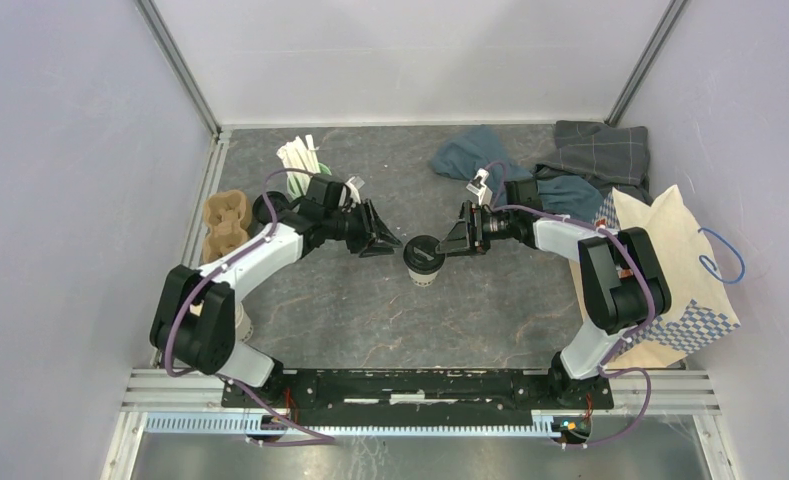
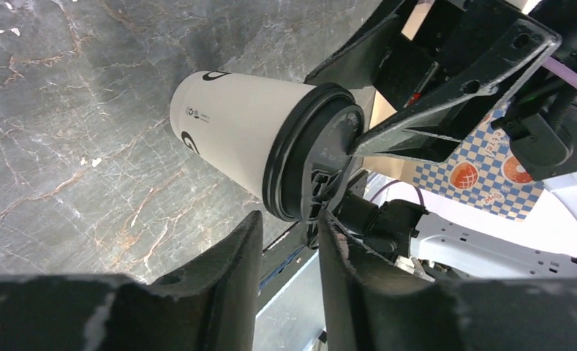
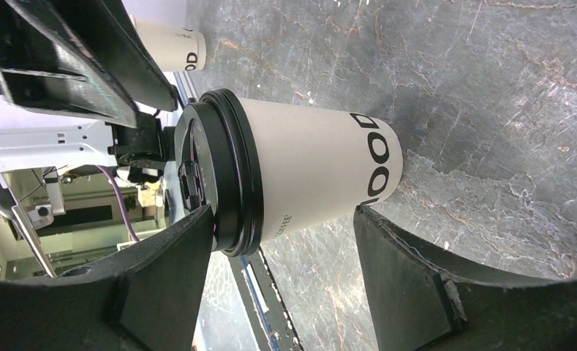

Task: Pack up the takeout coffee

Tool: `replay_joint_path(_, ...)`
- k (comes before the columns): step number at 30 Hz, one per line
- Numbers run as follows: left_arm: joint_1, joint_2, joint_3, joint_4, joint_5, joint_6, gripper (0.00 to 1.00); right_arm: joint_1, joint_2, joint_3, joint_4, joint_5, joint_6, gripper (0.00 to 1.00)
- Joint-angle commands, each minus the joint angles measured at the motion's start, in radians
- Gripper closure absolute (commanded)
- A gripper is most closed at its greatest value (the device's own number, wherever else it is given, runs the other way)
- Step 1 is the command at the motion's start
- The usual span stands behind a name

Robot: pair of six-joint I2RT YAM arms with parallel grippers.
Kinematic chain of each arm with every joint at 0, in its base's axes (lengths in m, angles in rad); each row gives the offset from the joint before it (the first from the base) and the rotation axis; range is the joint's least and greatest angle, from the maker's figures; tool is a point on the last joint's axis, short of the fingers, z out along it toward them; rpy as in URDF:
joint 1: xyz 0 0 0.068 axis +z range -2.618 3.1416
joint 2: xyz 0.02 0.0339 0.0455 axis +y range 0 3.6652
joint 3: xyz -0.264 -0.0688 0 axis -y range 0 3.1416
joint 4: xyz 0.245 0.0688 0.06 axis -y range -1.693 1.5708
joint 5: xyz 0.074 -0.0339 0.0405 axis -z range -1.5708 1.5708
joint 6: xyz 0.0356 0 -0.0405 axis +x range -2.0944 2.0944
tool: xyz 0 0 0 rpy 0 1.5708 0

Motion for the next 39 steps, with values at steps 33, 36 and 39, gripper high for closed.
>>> replay_joint_path(33,-0.036,0.029,0.018,0.005,-0.003,-0.036,0.56,0.006,0.004,0.018,0.028,0.007,-0.002,0.30)
replay_joint_path(36,-0.036,0.036,0.012,0.006,0.000,-0.035,0.57,0.007,0.008,0.022,0.029,0.005,-0.003,0.30)
replay_joint_path(39,-0.036,0.037,0.012,0.005,-0.002,-0.041,0.58,0.008,0.009,0.024,0.028,0.004,-0.003,0.30)
